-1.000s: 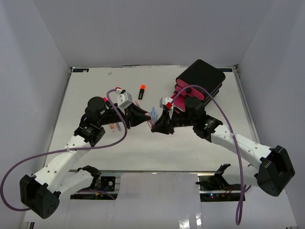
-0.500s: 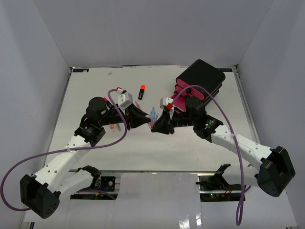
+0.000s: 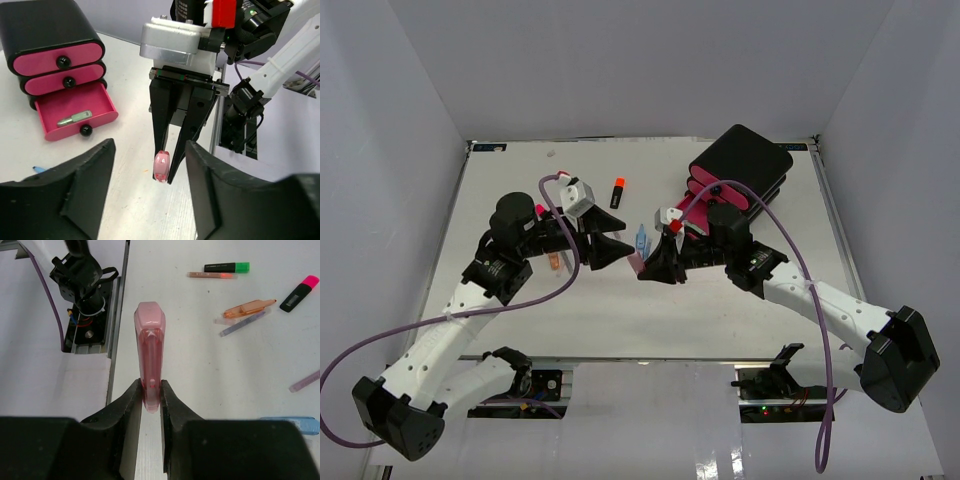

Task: Sort the stationery into containers
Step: Close the pen cap on the pen.

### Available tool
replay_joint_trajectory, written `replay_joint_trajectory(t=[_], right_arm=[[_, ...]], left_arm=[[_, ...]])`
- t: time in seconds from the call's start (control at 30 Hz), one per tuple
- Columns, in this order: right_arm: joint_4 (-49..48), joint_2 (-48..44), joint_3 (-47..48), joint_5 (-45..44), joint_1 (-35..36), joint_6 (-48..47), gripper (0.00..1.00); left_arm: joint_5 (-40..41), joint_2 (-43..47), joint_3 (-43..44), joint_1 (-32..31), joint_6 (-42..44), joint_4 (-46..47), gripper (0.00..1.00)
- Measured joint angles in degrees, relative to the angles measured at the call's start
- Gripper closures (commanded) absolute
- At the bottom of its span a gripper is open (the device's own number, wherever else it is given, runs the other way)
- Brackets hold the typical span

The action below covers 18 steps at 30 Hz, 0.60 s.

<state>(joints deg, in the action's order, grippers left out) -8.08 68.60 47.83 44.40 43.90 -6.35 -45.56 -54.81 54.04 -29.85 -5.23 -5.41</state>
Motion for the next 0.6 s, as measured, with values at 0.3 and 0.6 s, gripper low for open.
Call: replay_joint_trajectory(t=[0.3,0.6], right_arm=[[4.79,1.16,1.20,0.83,0.07,-2.27,0.92],[16.31,3.96,7.13,-0.31,0.07,-7.56,0.92]], left_arm=[[1.05,0.24,3.10,0.00,5.97,-10.10,0.29],[0.98,-5.44,7.93,0.00,11.93,-19.45,0.34]])
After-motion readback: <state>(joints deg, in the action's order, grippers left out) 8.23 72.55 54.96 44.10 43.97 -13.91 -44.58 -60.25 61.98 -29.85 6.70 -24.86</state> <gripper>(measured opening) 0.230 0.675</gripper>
